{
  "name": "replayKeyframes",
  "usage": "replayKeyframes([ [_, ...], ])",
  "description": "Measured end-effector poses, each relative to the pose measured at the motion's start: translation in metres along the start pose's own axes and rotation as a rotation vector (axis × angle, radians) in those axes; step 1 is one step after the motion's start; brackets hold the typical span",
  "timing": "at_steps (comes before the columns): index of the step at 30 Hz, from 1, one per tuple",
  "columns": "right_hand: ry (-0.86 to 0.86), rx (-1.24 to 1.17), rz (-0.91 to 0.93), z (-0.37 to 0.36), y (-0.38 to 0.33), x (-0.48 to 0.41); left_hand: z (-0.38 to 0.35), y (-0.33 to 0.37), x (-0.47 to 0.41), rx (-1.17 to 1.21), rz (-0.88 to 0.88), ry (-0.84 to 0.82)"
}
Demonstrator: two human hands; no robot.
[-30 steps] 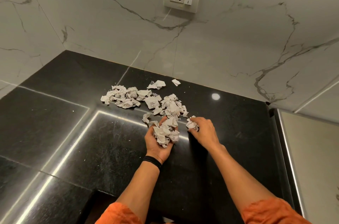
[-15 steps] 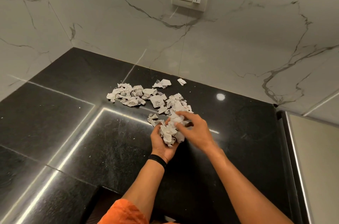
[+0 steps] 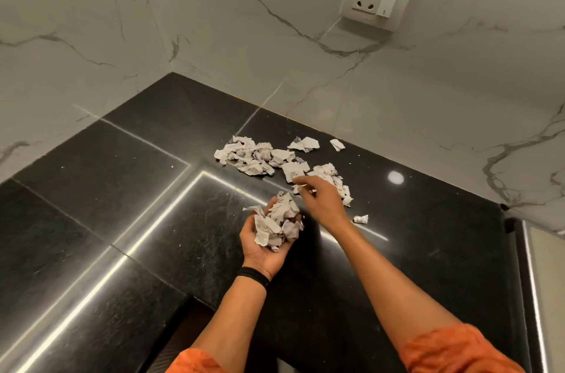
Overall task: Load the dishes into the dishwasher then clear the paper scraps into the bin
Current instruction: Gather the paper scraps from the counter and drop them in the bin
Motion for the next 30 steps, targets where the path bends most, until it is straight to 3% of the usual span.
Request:
replayKeyframes([
  [5, -0.433, 0.42, 0.177, -0.07, 0.001, -0.02, 0.038, 0.036, 0.009, 0.047, -0.08, 0.082],
  [7, -0.483, 0.538, 0.255, -0.084, 0.006, -0.015, 0.048, 0.048, 0.011, 0.061, -0.107, 0.106],
  [10, -0.342, 0.55, 0.346, -0.077, 0.006, 0.001, 0.052, 0.056, 0.011, 0.06, -0.125, 0.126],
  [13, -0.259, 0.522, 0.296, -0.06, 0.012, 0.015, 0.04, 0.052, 0.004, 0.054, -0.118, 0.101],
  [17, 0.089, -0.035, -0.029, -0.002, 0.016, 0.023, 0.016, 0.034, -0.008, 0.042, -0.068, 0.054],
  [21, 0.167, -0.346, -0.001, 0.024, -0.025, 0.034, -0.01, 0.008, -0.016, -0.027, -0.021, 0.004],
  [24, 0.117, -0.298, 0.065, 0.024, -0.047, 0.039, -0.022, -0.012, -0.02, -0.073, 0.017, -0.002],
  [28, 0.047, 0.146, 0.1, 0.019, -0.049, 0.041, -0.03, -0.033, -0.022, -0.123, 0.069, -0.004],
  [30, 0.007, 0.198, 0.092, 0.018, -0.04, 0.041, -0.034, -0.039, -0.02, -0.131, 0.088, -0.009],
])
Point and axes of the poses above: each hand's wrist, its own x-axis away from the middle knuckle, its own z-axis out of the back of the hand, y = z × x, the point moved 9 cm from there along -x, towards the middle knuckle, and after that the axes turned 12 degrees about -x, right-handed, at the moved point
